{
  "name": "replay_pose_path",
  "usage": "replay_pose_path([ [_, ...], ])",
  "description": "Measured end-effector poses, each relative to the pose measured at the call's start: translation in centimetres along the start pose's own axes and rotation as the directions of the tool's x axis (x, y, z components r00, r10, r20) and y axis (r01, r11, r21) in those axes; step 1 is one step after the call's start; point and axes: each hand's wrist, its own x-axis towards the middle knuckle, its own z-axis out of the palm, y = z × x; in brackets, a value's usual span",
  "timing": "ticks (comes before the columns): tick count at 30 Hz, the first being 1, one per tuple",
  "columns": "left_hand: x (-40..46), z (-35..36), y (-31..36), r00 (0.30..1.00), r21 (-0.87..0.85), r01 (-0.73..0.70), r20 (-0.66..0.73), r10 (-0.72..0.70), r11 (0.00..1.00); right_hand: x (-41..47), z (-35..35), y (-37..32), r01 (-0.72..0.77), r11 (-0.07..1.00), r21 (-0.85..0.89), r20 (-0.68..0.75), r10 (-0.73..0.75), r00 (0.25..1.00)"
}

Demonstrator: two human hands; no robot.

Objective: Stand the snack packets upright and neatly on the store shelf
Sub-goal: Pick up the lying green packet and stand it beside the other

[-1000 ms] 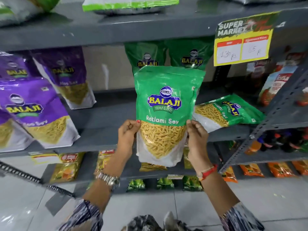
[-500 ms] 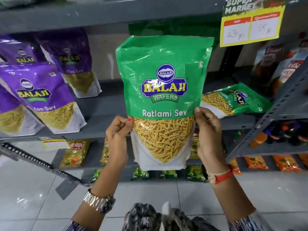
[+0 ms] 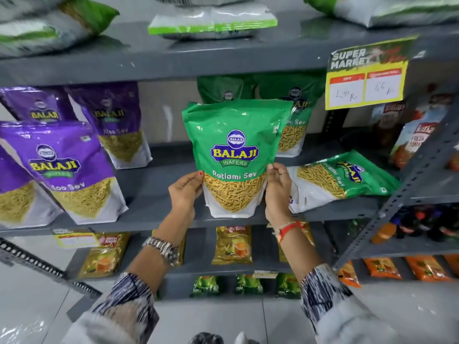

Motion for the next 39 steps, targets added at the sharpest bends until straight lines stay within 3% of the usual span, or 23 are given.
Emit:
replay_pose_path([
  [9,3.1,1.6,-1.0,0.996,0.054,-0.009,-0.088,0.014,0.998,2.7,0.6,1.4,-0.003,1.0,-0.022,0.058,0.004,0.998],
  [12,2.9,1.6,-1.9,0.979,0.158,-0.152,-0.115,0.171,0.976,2.9,0.2,1.3,-0.004,0.998,-0.069,0.067,0.009,0.998],
  [16,0.6,2.8,-2.9,0.804,0.385,-0.504,-0.118,0.583,0.773,2.5,-1.1,-0.1,0.133,0.983,-0.13,-0.024,-0.137,0.99],
  [18,-1.0,4.6,-3.7,0.732,0.425,-0.622,0.021,0.681,0.657,2.3,-2.7,-1.3,0.202,0.976,-0.077,-0.161,-0.212,0.964],
  [20,-2.8,7.0,-4.6,0.649,0.396,-0.747,0.265,0.713,0.534,2.6,-4.8,-2.3,0.25,0.968,0.001,-0.359,-0.233,0.904],
  [23,-4.4,10.9,-5.9,0.516,0.311,-0.854,0.611,0.601,0.417,3.0,-7.8,-2.7,0.222,0.973,0.062,-0.637,-0.132,0.759],
  [26,-3.5,15.4,-5.8,0.57,0.369,-0.798,0.718,0.399,0.476,3.0,-10.3,-2.4,0.049,0.999,-0.012,-0.765,-0.04,0.643],
  [29,-1.3,19.8,-5.6,0.712,0.54,-0.67,0.663,0.233,0.51,3.0,-11.9,-1.6,-0.22,0.97,0.104,-0.698,0.229,0.679],
  [31,0.7,22.3,-5.5,0.78,0.673,-0.584,0.619,0.085,0.455,3.1,-12.3,-1.1,-0.38,0.905,0.193,-0.573,0.418,0.705],
  [34,3.1,25.2,-5.7,0.752,0.775,-0.602,0.632,-0.188,0.192,2.8,-12.5,-1.2,-0.453,0.852,0.263,-0.448,0.523,0.725],
  [35,3.3,26.0,-5.7,0.724,0.771,-0.616,0.635,-0.271,0.16,2.9,-12.8,-1.2,-0.448,0.857,0.257,-0.442,0.516,0.734],
  [37,3.3,26.8,-5.8,0.654,0.746,-0.648,0.648,-0.389,0.153,2.9,-13.2,-1.2,-0.432,0.873,0.226,-0.459,0.486,0.744],
  [39,3.6,26.9,-6.0,0.646,0.769,-0.595,0.63,-0.431,0.234,2.9,-13.4,-1.3,-0.434,0.876,0.208,-0.463,0.479,0.746],
])
